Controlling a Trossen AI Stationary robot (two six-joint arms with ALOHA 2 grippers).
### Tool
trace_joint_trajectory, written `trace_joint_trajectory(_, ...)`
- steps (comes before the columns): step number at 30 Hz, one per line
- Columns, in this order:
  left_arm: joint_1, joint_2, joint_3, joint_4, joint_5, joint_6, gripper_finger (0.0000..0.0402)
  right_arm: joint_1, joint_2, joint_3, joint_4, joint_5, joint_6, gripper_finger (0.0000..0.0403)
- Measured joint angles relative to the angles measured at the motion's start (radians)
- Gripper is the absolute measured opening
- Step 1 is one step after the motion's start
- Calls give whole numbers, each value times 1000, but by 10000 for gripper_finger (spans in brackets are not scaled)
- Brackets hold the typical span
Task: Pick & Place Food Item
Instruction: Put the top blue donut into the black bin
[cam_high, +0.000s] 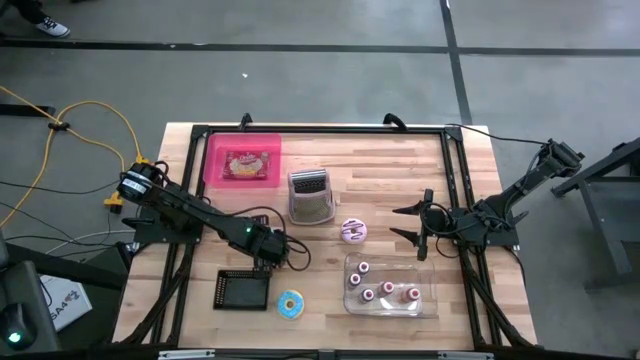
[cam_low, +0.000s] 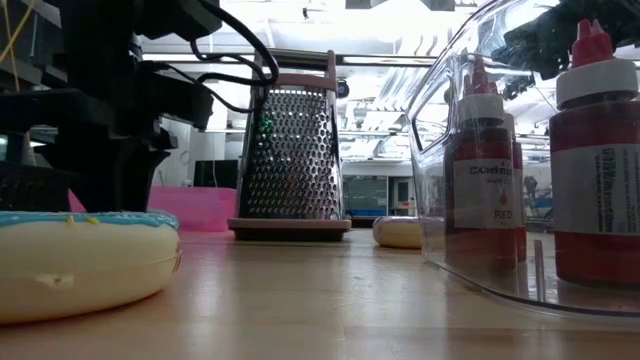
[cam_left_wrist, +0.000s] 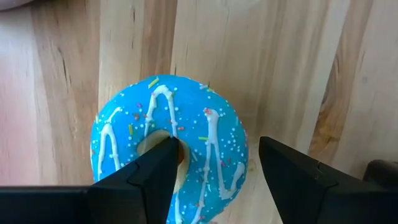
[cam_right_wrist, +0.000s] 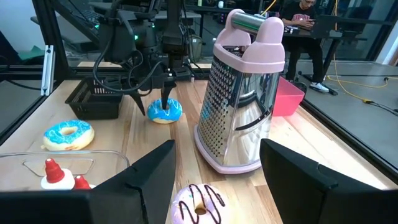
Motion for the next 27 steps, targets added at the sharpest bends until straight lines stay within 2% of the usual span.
trace_joint_trajectory(7,0,0,0,-1,0,0,209,0,0,0,0,0,0,220)
trace_joint_trajectory(19,0,0,0,-14,2,0,154,0,0,0,0,0,0,220)
trace_joint_trajectory(27,0,0,0,-15,4,0,145,0,0,0,0,0,0,220)
